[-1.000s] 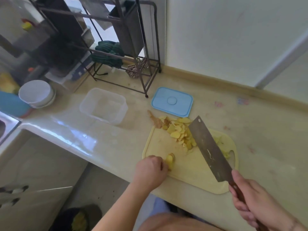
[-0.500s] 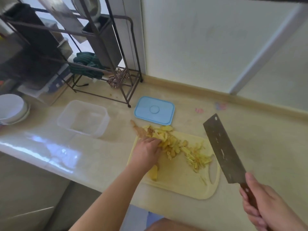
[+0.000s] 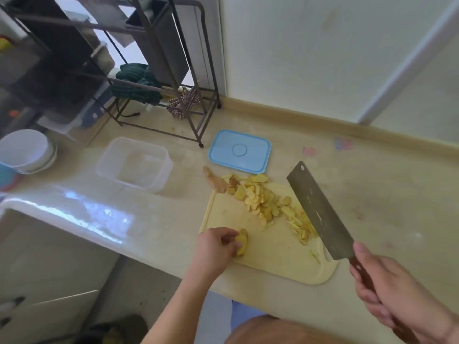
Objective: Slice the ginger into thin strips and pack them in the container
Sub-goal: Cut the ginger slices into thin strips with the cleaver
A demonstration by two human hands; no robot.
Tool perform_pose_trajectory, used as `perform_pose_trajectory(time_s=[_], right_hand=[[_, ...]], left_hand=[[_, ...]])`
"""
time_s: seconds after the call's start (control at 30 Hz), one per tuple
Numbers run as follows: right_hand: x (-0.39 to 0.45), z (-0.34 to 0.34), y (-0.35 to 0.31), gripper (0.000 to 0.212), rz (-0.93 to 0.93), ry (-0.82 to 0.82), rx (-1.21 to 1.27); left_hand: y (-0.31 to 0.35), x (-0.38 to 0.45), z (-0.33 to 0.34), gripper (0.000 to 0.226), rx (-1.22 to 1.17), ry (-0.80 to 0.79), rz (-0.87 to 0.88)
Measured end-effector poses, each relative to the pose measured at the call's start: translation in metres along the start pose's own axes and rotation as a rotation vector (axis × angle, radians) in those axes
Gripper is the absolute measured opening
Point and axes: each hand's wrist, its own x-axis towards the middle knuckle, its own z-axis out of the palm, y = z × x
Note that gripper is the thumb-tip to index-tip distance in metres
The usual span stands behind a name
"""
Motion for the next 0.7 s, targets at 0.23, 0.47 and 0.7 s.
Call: perform_pose_trajectory(time_s=[0.23, 0.47, 0.7], right_hand=[[-0.003, 0.005, -0.001, 0.077, -0.006, -0.005, -0.051], [-0.008, 0.006, 0.002, 0.075, -0.014, -0.002, -0.079], [-0.014, 0.009, 0.003, 0.079, 0.018, 0.015, -0.064]], left_hand=[[0.006, 0.002, -0.003, 0.026, 0.176, 0.046, 0.054], [0.041, 0.049, 0.002, 0.038, 0.224, 0.255, 0.216], [0.047, 0.072, 0.011, 0.027, 0.398, 0.309, 0.213]])
